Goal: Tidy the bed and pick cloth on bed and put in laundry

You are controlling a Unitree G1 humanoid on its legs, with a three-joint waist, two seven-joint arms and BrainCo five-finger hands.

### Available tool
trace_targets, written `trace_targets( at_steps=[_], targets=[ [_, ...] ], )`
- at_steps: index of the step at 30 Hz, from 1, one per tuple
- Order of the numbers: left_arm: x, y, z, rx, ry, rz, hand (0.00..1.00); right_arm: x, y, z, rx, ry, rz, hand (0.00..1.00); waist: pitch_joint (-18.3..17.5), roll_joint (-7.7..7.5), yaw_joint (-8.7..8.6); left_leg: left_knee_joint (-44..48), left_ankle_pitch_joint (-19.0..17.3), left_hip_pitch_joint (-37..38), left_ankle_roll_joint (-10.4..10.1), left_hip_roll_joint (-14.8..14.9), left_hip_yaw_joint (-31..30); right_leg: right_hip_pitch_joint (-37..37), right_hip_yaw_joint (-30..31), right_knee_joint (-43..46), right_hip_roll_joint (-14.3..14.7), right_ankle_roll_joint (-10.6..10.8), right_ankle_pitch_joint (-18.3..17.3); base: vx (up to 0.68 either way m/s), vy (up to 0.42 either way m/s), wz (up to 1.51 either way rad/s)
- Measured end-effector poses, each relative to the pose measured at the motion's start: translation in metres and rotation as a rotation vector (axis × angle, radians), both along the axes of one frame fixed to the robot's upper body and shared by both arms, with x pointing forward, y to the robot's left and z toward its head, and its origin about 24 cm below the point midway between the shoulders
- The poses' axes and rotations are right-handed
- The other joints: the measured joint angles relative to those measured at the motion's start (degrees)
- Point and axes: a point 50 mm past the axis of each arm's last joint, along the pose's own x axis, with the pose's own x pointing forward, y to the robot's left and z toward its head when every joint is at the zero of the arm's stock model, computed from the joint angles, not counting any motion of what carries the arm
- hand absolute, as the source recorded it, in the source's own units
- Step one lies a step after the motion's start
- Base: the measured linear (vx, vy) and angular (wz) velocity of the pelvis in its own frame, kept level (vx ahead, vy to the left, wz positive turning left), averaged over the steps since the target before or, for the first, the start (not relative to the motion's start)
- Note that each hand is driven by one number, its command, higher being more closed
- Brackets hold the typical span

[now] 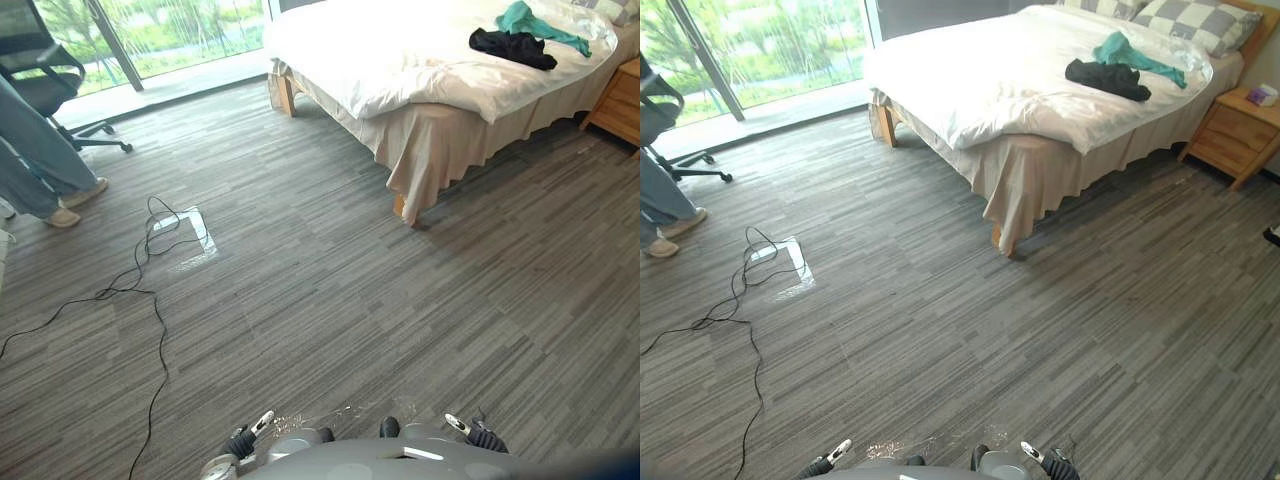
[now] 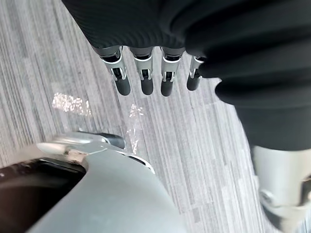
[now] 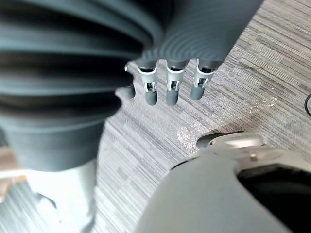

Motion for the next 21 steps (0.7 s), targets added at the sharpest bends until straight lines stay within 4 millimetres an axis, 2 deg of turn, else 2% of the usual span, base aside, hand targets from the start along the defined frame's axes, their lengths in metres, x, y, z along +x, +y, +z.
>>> trace_targets(
  at_steps=[6,11,21],
  targets=[
    [0.006,0.001,0.001,0.013,-0.007,-0.038,0.0,0.001,0.001,-0.001,0.01,-0.001,-0.004,0.0,1.2,-0.31,-0.03,-2.0,-0.1,2.6,-1.0,-0.4,0.0,3.5,-1.2,-4.2,-0.1,1.5,1.5,0.11,0.043,0.03],
    [0.01,0.001,0.001,0.031,-0.003,-0.084,0.0,0.006,0.001,0.0,0.009,-0.01,0.001,0.0,2.1,-0.18,-0.11,-2.1,-0.4,4.4,-3.7,-0.5,0.1,5.6,-2.7,-4.9,-0.4,3.1,1.7,0.02,0.009,0.0],
    [0.011,-0.001,0.001,0.029,0.021,-0.118,0.0,0.011,-0.001,0.001,0.005,-0.027,-0.002,0.0,2.6,0.19,-0.09,-2.3,-0.4,4.4,-3.7,-0.4,0.3,5.5,-3.2,-5.3,-0.3,3.1,1.7,-0.04,-0.014,-0.01]
  ],
)
